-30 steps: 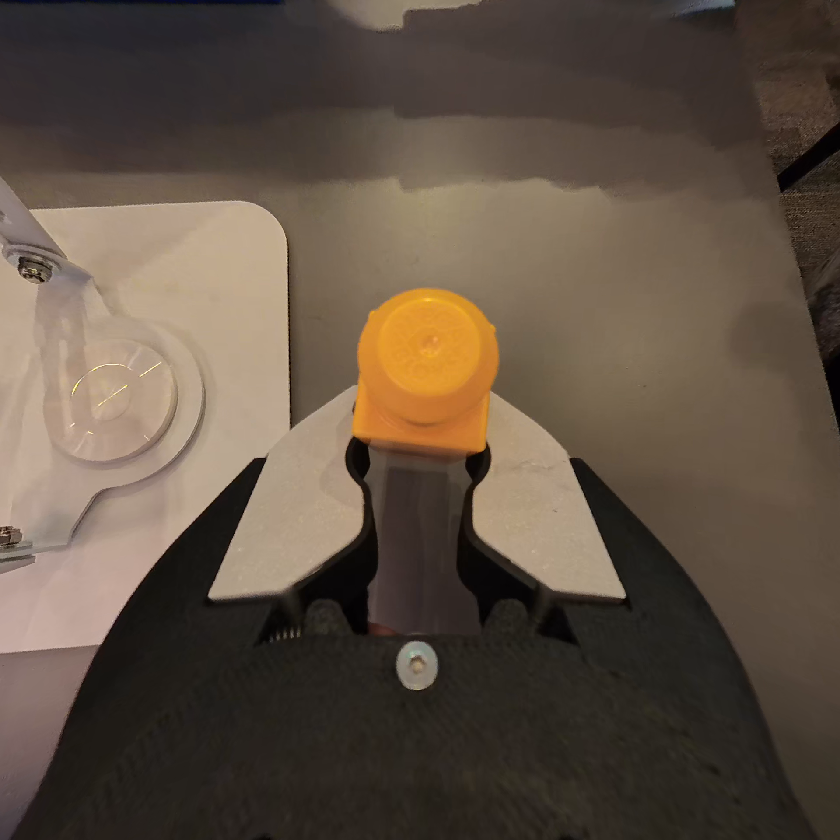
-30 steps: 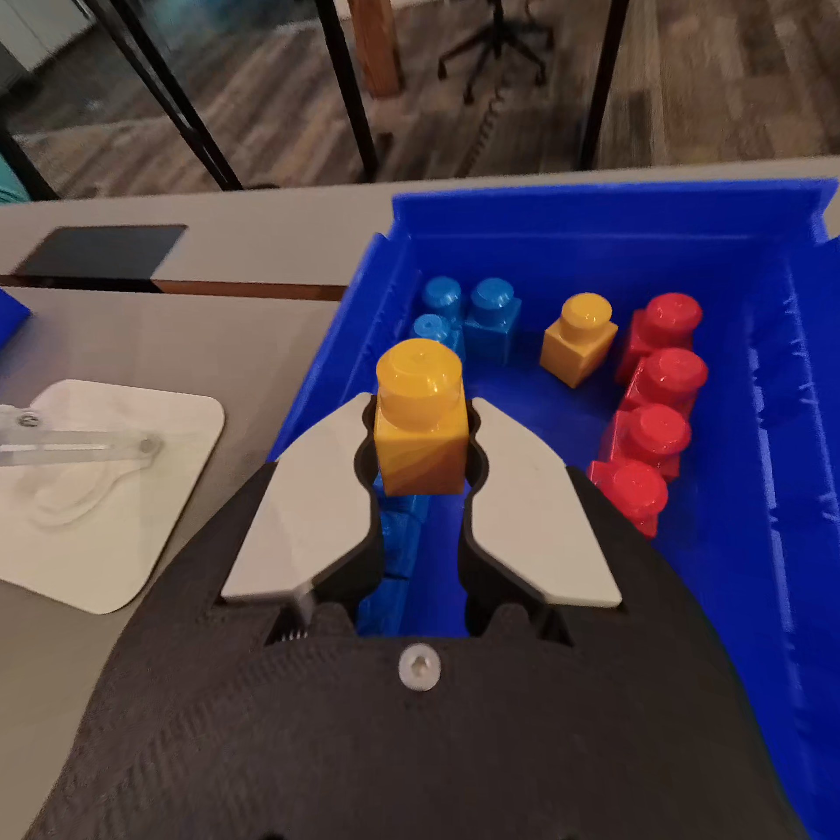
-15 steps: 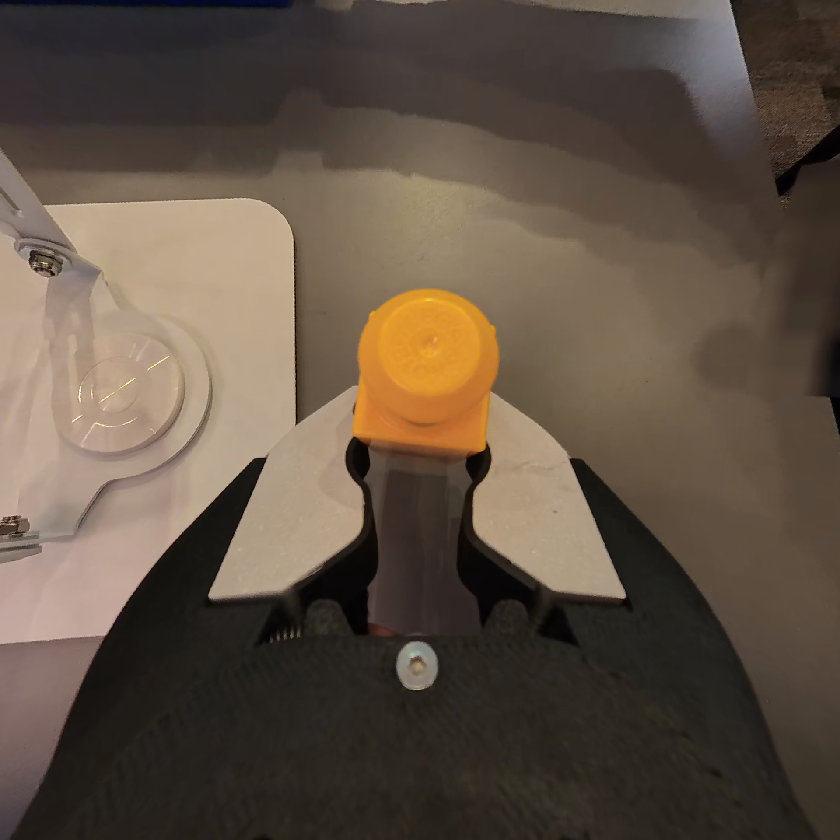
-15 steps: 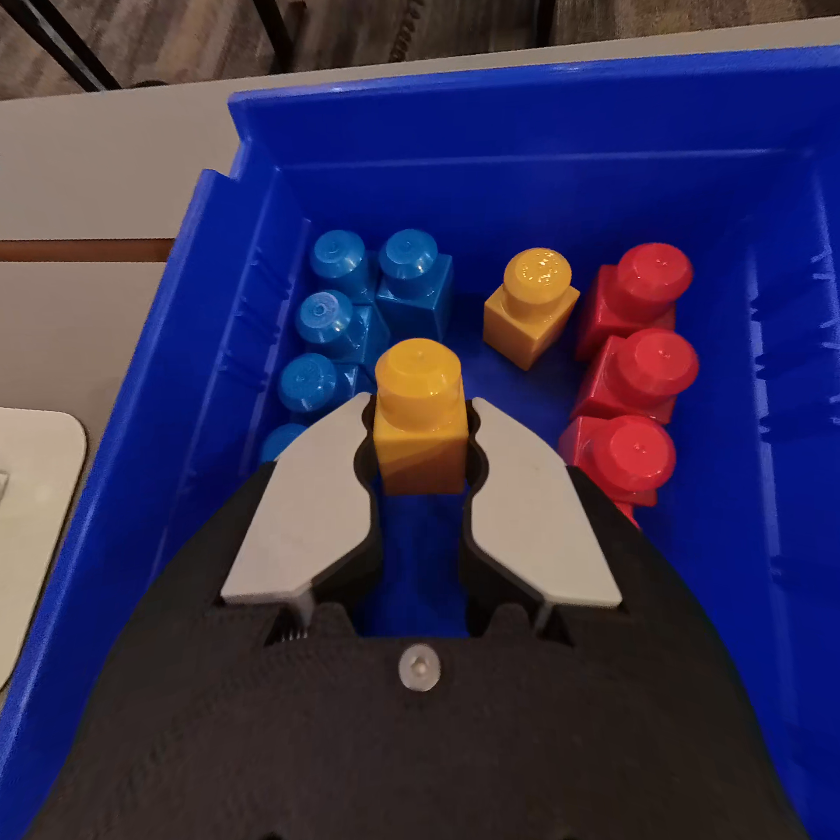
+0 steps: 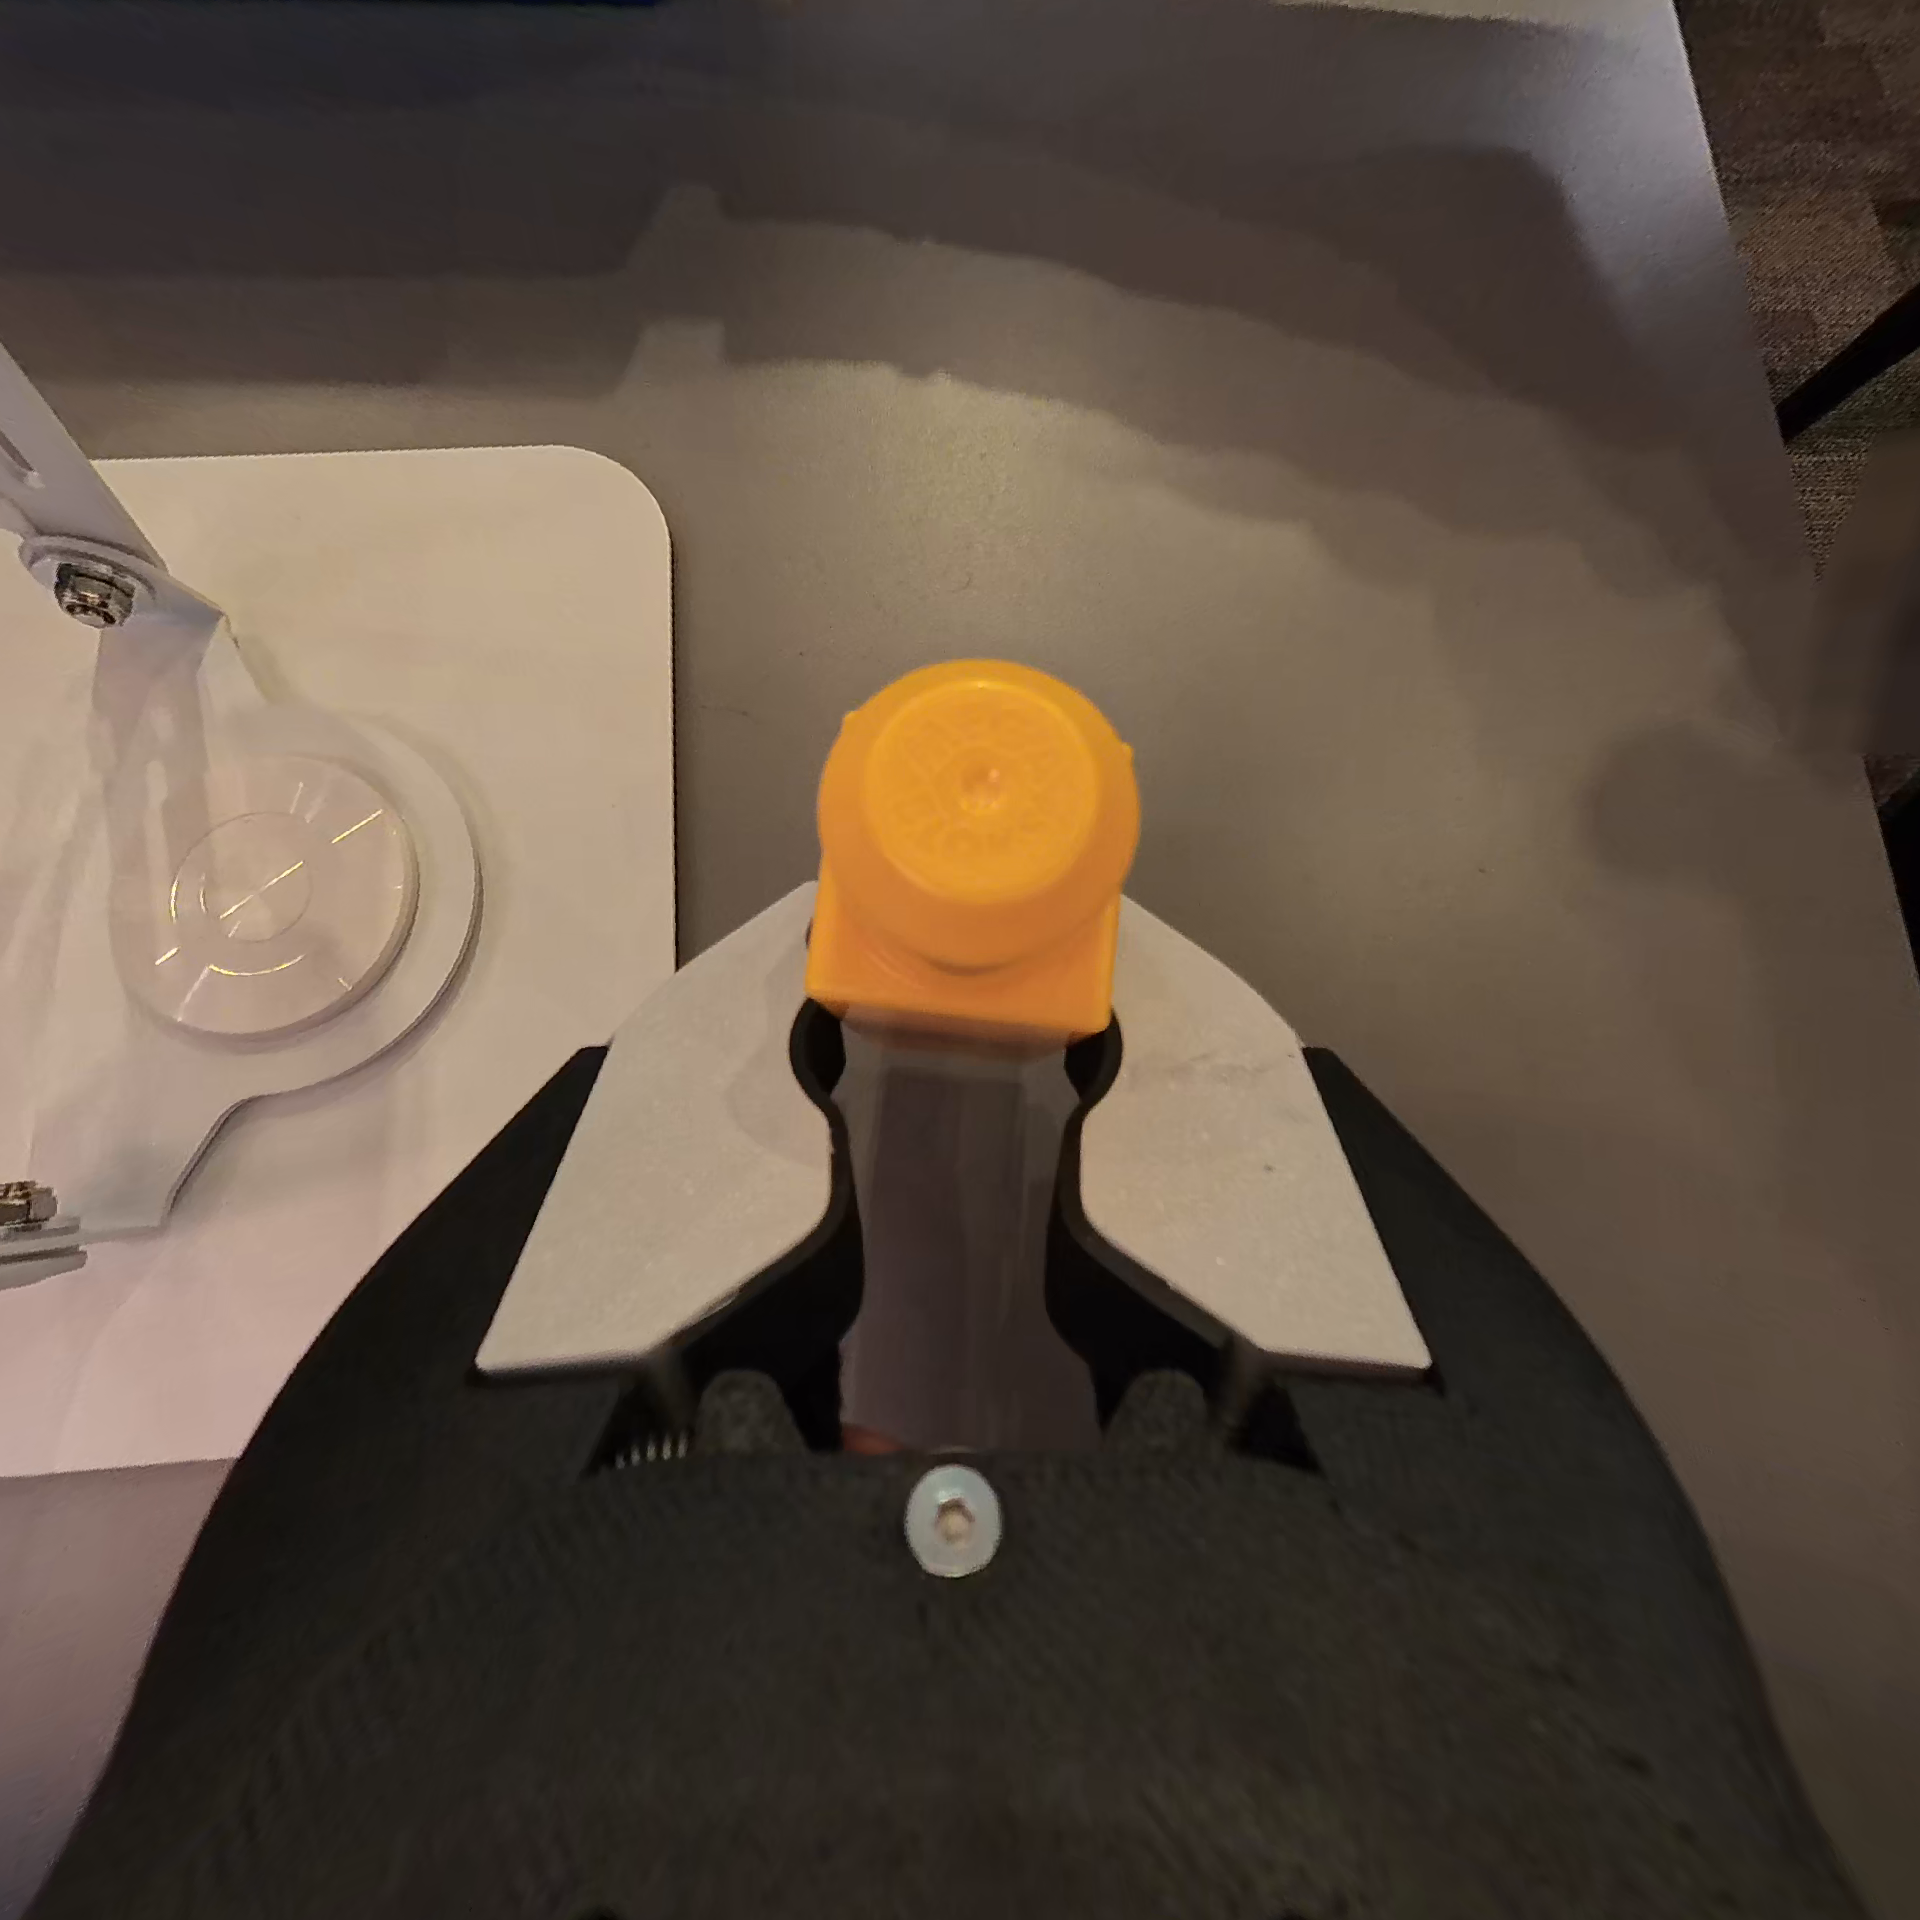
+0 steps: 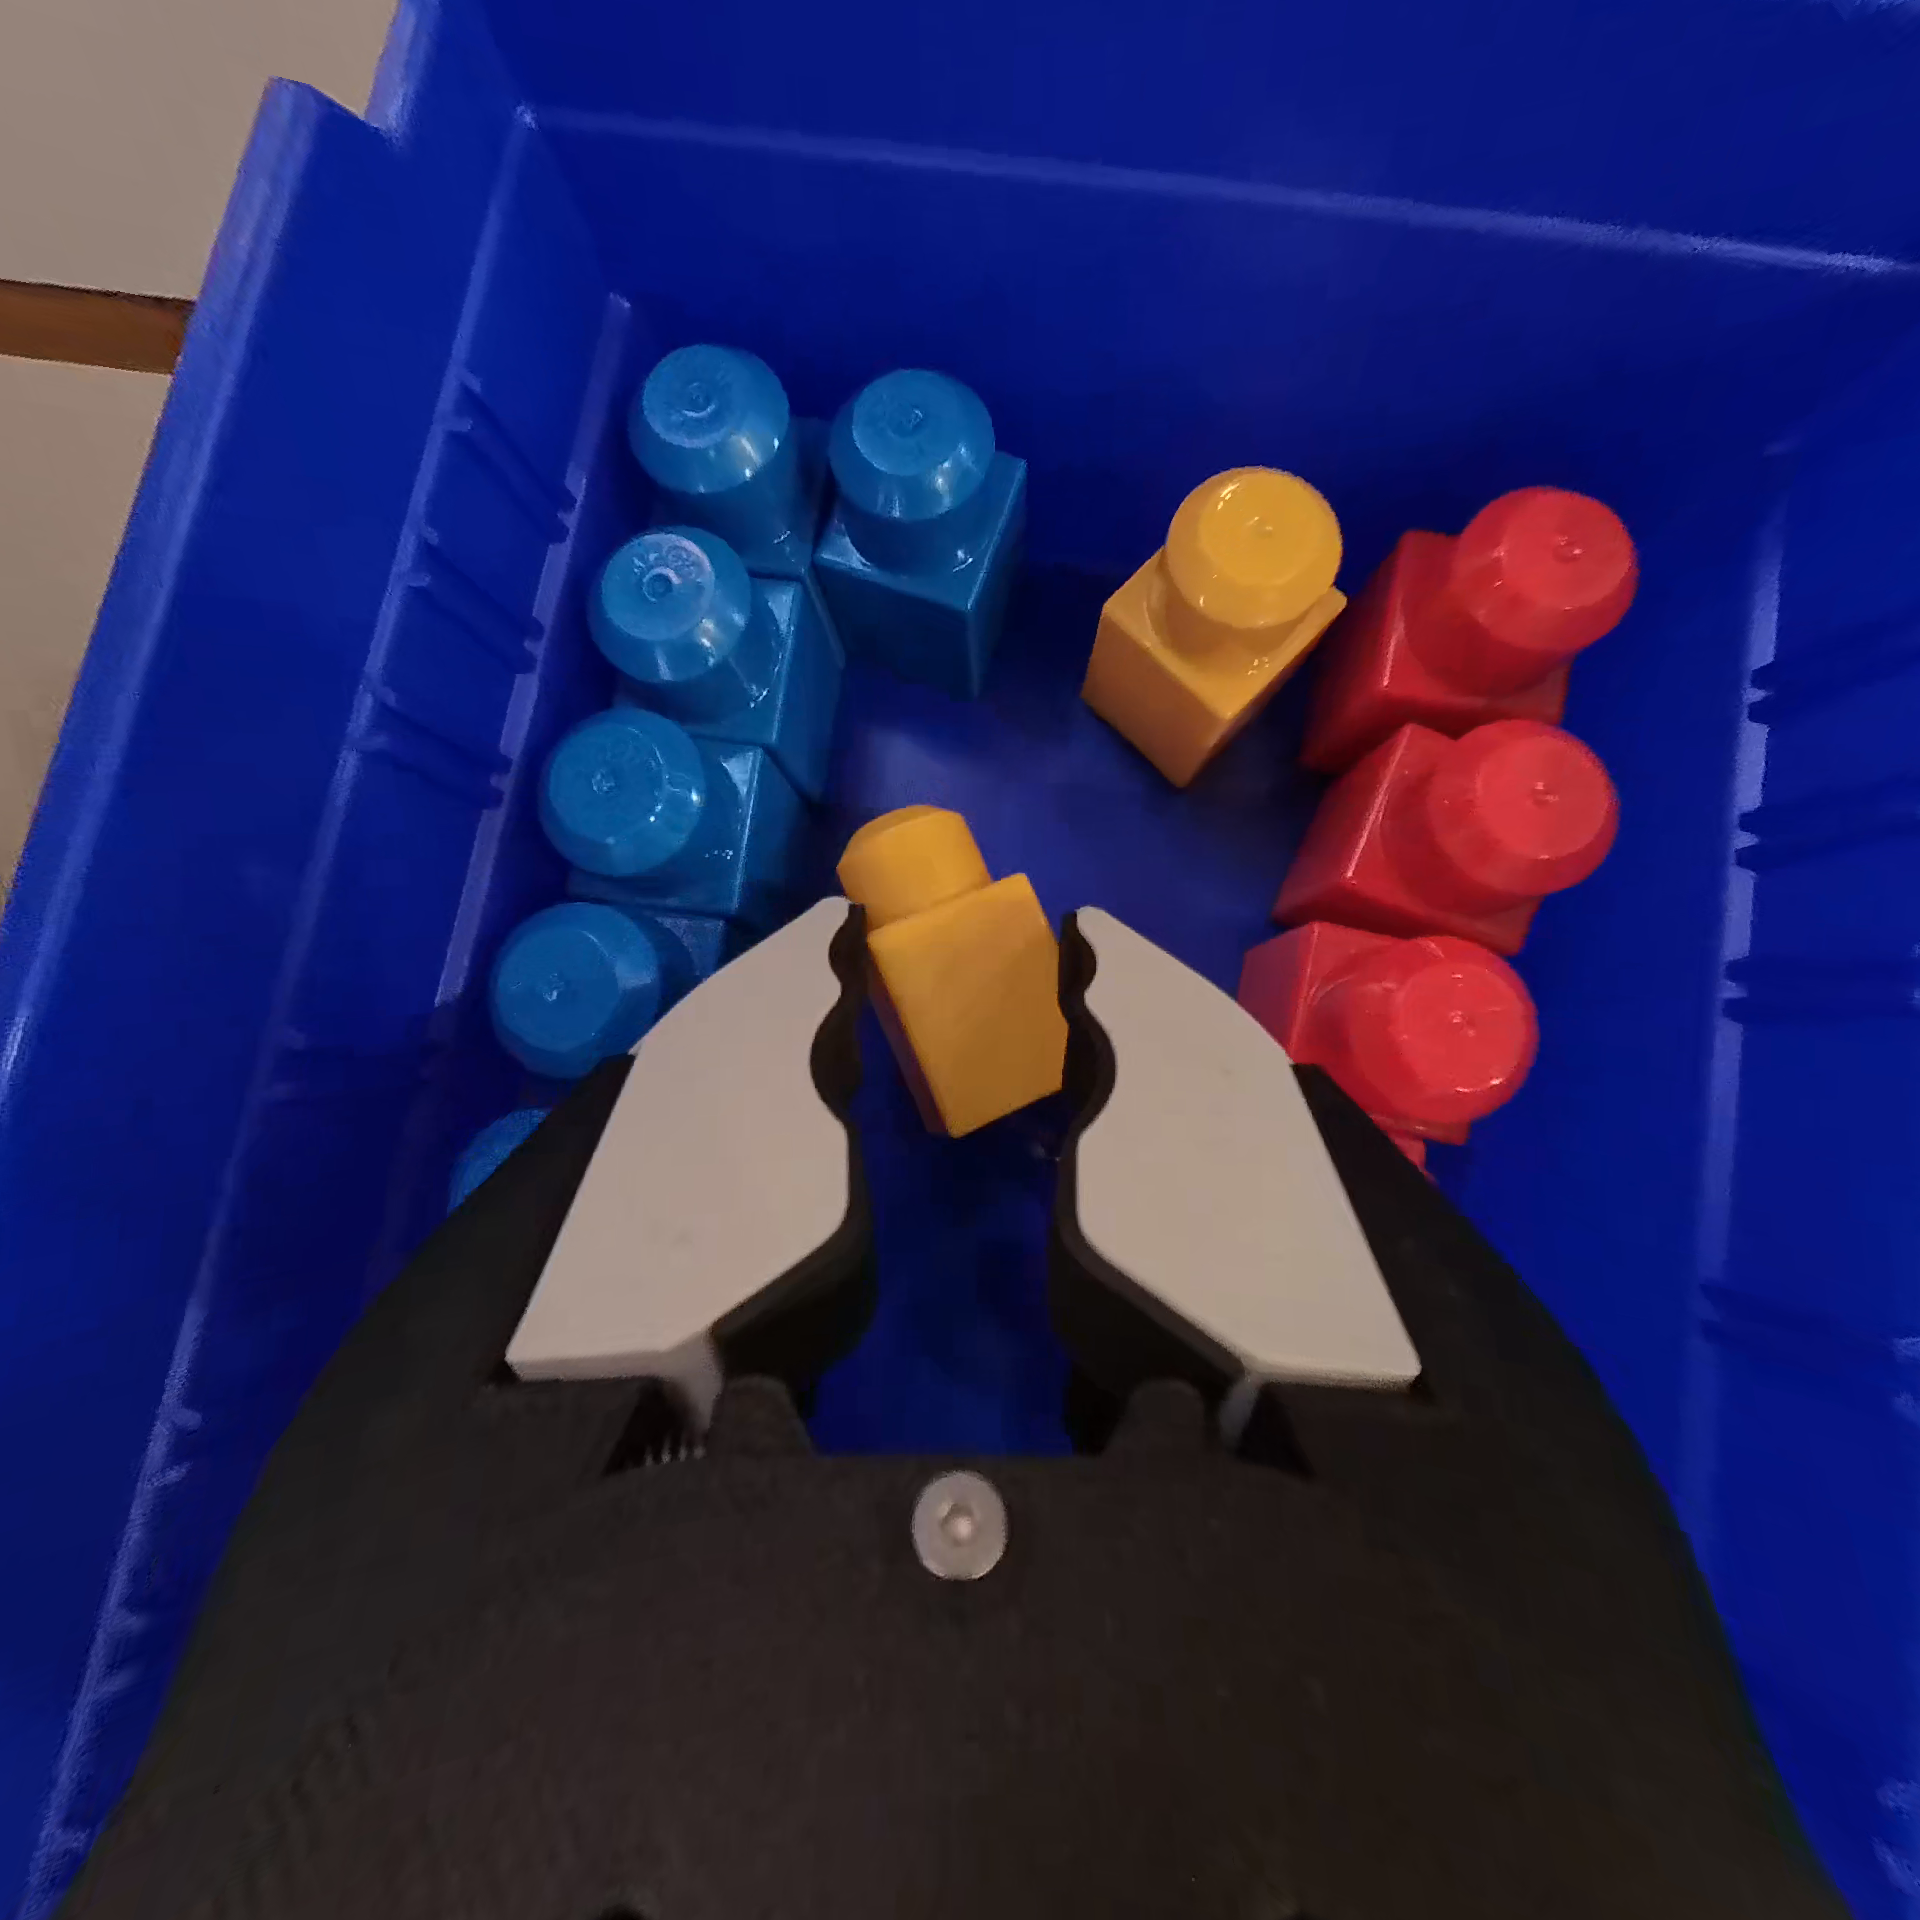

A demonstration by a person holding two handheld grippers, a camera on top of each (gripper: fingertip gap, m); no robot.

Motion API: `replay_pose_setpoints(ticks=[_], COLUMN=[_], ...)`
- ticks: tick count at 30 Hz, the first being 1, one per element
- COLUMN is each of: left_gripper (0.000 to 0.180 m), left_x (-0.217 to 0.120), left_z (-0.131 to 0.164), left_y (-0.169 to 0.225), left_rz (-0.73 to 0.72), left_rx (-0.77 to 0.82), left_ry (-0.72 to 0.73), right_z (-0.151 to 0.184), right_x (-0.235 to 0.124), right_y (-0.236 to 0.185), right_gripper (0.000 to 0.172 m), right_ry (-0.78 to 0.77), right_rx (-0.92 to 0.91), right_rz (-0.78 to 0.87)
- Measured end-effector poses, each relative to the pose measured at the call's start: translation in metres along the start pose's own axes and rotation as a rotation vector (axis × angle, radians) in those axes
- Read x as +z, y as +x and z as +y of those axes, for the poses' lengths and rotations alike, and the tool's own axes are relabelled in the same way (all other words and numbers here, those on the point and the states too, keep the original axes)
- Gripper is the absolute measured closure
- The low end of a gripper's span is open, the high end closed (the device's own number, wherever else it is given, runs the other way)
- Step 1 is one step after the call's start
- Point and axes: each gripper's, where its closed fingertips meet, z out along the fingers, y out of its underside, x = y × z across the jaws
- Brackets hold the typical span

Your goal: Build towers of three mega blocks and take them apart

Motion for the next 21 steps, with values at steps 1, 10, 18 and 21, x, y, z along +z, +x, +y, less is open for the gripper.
replay_pose_setpoints(ticks=[1, 10, 18, 21], left_gripper=[0.141, 0.141, 0.141, 0.141], left_x=[0.0, 0.0, -0.001, -0.001], left_z=[0.0, -0.001, -0.001, -0.001], left_y=[0.0, -0.001, -0.001, -0.001], left_rz=[0.0, -0.001, 0.001, 0.002], left_rx=[0.0, -0.001, -0.004, -0.004], left_ry=[0.0, 0.006, 0.006, 0.006], right_z=[-0.001, -0.009, -0.005, 0.005], right_x=[-0.001, -0.009, -0.008, -0.007], right_y=[0.0, -0.006, -0.001, -0.002], right_gripper=[0.136, 0.138, 0.138, 0.138], right_ry=[0.011, 0.049, 0.011, -0.04], right_rx=[-0.004, -0.018, -0.029, -0.045], right_rz=[0.004, -0.029, 0.011, 0.018])
